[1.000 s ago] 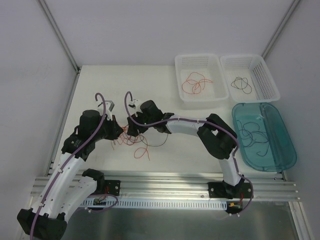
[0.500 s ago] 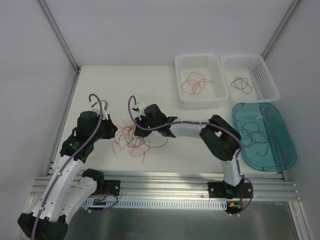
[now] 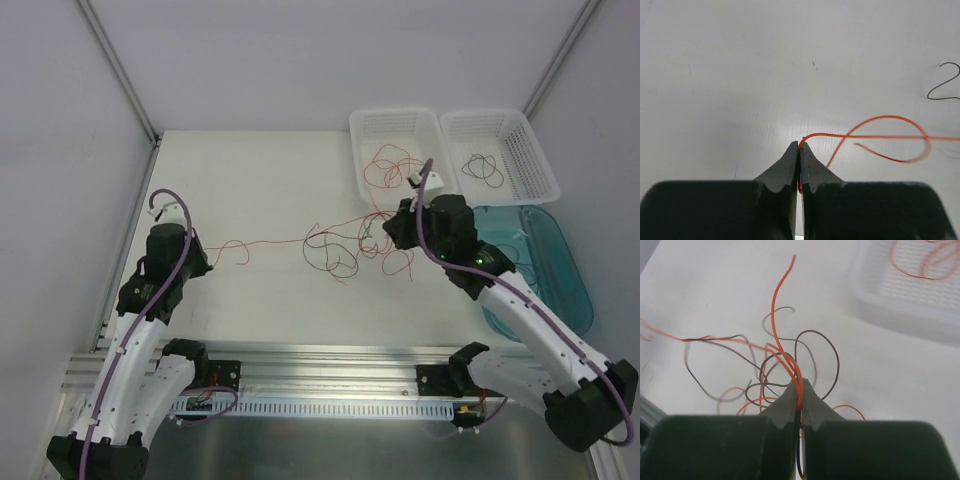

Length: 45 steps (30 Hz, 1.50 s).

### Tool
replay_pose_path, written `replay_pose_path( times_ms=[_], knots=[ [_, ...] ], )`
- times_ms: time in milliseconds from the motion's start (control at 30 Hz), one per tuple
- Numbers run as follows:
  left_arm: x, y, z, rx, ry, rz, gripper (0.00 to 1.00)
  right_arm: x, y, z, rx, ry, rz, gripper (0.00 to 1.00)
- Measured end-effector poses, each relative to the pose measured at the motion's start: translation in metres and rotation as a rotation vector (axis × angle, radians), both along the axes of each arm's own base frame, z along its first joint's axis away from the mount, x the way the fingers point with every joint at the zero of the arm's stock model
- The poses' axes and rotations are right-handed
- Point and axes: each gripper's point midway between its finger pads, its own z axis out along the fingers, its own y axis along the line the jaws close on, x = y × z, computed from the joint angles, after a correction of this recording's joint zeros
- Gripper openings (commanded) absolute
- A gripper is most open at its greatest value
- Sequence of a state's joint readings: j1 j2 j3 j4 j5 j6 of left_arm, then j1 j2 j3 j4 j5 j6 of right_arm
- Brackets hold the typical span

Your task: Untangle the cables

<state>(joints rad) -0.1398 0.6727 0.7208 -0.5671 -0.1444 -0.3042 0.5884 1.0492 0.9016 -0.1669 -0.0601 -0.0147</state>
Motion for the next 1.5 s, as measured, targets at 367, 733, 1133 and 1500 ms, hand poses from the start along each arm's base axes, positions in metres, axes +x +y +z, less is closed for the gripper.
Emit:
replay_pose_path(
  times_ms=[367, 733, 1133, 1500],
  knots=[
    [0.003, -0.012, 0.003, -0.077, -0.007, -0.017, 0.0, -0.048, -0.077, 0.014, -0.006, 0.046, -0.11, 0.01],
    [0.0, 0.005, -0.004, -0.044, 0.027, 0.052, 0.0, -0.045, -0.073, -0.053, -0.047, 0.266, -0.11, 0.42],
    [0.001, -0.001, -0.012, -0.054, 0.068, 0.02, 0.0, -0.069, -0.04, -0.096, -0.176, 0.368, 0.007, 0.59],
    [0.001, -0.013, -0.021, -0.082, 0.116, -0.039, 0.07, -0.03, 0.011, -0.132, -0.3, 0.382, 0.001, 0.73]
  ],
)
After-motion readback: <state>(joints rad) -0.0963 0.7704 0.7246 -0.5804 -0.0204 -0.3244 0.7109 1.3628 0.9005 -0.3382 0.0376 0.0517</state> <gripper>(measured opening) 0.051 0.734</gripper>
